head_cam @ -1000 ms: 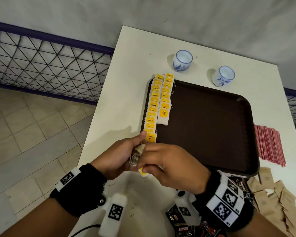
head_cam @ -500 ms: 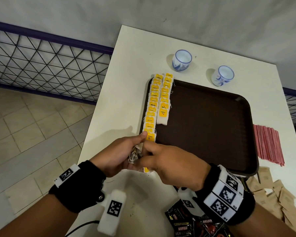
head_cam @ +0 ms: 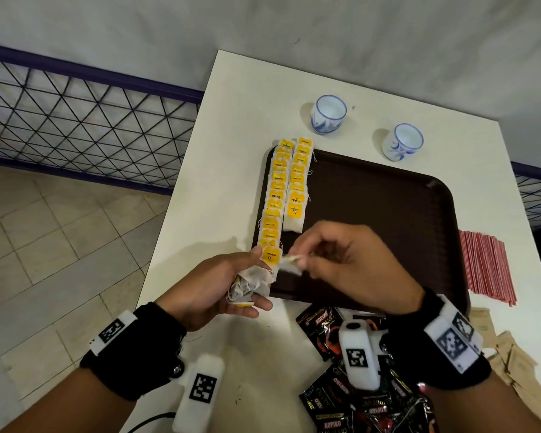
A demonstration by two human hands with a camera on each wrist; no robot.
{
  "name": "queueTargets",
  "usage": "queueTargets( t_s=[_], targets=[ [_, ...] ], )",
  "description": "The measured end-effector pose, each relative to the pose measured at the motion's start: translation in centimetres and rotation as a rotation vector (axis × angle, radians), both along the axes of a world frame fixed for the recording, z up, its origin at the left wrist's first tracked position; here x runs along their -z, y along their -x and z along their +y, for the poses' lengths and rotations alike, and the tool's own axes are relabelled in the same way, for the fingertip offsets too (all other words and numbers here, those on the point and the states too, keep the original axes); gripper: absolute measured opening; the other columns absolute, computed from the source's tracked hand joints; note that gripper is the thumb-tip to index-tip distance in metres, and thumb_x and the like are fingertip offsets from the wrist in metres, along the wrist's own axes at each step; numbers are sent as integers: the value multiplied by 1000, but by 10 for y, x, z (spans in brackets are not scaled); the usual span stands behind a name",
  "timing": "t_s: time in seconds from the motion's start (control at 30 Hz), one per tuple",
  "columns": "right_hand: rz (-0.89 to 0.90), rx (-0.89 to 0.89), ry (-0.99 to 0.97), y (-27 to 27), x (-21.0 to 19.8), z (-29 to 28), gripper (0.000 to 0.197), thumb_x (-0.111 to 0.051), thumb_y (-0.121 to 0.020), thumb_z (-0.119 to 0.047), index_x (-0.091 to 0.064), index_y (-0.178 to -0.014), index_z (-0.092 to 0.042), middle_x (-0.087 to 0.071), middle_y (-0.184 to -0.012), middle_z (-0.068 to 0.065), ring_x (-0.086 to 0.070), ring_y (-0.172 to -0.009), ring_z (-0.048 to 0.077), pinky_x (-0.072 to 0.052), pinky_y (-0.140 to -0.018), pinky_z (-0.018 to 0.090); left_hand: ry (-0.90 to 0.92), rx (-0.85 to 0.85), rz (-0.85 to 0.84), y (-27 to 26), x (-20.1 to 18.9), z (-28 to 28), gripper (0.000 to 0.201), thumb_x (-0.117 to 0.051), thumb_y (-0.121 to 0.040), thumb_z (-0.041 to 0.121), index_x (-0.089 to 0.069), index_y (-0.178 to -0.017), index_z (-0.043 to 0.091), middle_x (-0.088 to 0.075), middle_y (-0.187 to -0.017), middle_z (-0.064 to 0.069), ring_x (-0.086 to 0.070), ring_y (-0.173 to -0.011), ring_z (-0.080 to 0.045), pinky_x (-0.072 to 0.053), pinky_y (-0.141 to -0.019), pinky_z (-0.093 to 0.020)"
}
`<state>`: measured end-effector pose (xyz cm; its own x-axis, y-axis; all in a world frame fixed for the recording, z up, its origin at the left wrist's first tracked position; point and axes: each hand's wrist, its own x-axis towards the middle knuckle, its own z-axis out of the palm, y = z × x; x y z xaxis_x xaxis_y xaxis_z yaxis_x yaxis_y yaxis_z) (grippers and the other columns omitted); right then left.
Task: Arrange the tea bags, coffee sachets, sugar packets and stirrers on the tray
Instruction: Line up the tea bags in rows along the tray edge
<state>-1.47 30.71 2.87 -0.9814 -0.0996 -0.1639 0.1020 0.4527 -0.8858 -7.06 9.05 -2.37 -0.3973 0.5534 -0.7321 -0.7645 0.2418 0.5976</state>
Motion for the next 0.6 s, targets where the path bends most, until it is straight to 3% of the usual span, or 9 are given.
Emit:
queueTargets(
  t_s=[0.1, 0.17, 0.3, 0.47, 0.6],
  targets=[
    [-83, 224, -66, 15, 15, 20, 7, -76, -86, -10, -68, -85, -10, -70, -66, 9, -63, -53, 15, -45, -51, 25, 9, -17, -5, 0, 1, -3, 54, -52, -98, 52, -68, -119, 5, -76, -108, -16, -75, -87, -31, -58, -65, -32],
    [-140, 273, -23, 24, 29, 28, 9, -73, -88, -6, -64, -87, -5, -68, -64, 10, -63, -51, 16, -42, -46, 22, 8, -22, -6, 0, 1, -3, 54, -52, -98, 51, -67, -120, 5, -76, -108, -15, -75, -87, -31, -58, -65, -32],
    [-231, 299, 60, 40, 51, 29, 10, -67, -91, -2, -59, -90, -7, -70, -72, 23, -68, -55, 22, -43, -42, 24, 8, -26, 8, 2, -1, -2, 54, -51, -98, 51, -66, -122, 5, -77, -106, -14, -75, -86, -30, -58, -65, -32],
    [-311, 281, 86, 59, 61, 22, 7, -60, -95, 2, -57, -94, -4, -65, -68, 24, -68, -54, 20, -48, -43, 23, -2, -36, 21, 5, -3, -2, 50, -50, -99, 49, -69, -120, 8, -77, -108, -13, -74, -86, -30, -58, -66, -31],
    [-307, 301, 21, 68, 68, 18, 7, -65, -93, -2, -58, -94, -4, -67, -66, 18, -68, -57, 25, -49, -45, 26, -34, -52, 0, 8, -1, -2, 48, -51, -99, 48, -69, -120, 8, -76, -109, -16, -72, -85, -29, -57, -65, -32]
  ],
)
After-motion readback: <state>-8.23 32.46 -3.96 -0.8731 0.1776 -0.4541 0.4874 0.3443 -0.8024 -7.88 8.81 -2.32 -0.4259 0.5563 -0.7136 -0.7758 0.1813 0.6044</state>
